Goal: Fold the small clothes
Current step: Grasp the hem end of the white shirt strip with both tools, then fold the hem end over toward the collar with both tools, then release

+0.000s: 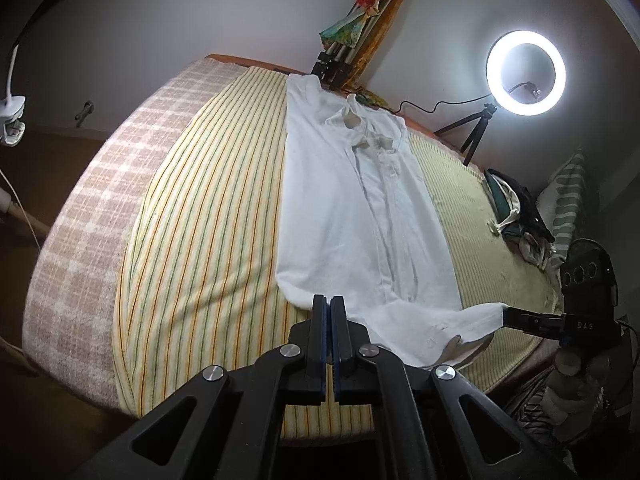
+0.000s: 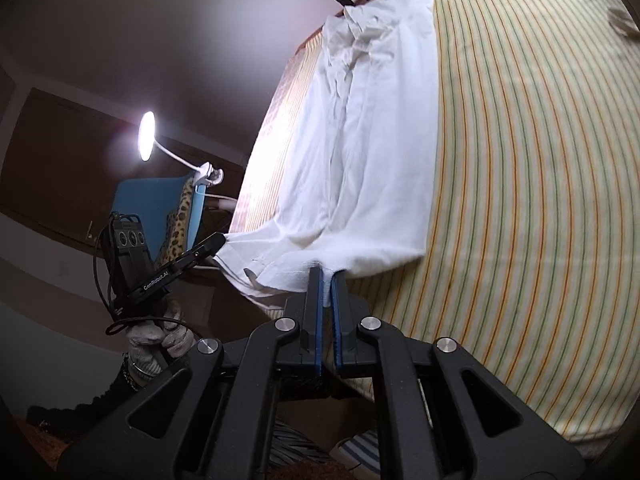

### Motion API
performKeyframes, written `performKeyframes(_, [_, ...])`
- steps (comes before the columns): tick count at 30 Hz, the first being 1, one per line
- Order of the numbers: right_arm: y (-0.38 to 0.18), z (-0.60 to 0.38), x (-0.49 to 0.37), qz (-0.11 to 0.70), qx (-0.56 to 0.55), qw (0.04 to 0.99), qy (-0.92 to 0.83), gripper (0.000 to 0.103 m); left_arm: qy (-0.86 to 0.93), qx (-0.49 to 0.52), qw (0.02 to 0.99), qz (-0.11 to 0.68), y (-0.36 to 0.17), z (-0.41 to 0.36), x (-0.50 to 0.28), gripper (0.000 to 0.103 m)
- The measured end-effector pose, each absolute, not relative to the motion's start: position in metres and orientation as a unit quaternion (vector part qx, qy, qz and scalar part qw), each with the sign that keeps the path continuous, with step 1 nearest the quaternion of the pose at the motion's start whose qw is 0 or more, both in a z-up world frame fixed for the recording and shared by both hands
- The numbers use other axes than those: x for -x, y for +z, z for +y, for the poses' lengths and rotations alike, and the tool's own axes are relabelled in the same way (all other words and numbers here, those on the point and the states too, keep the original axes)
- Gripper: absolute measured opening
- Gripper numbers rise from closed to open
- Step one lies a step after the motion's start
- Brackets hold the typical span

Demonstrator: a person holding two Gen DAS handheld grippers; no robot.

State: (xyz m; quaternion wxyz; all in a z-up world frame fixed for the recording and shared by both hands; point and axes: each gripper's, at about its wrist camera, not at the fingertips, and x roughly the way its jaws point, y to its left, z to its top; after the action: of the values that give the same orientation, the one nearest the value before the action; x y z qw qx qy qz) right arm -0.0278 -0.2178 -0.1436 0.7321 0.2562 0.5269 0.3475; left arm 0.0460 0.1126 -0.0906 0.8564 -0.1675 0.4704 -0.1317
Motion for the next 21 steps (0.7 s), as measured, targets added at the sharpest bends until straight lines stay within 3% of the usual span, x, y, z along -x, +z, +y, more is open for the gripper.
performKeyframes(11, [-0.129,-0.223,-0.037,0.520,-0.246,0.756,0.313,0.005,-0.138,0.136,0.869,0.456,-0.073,0.099,-0.129,0.000])
performKeyframes(21, [-0.145,-0.219,-0.107,0.549,-0.248,0.752,0.268,0.005,-0.123,0.114,0.862,0.479,-0.112,0.087,-0.196,0.000])
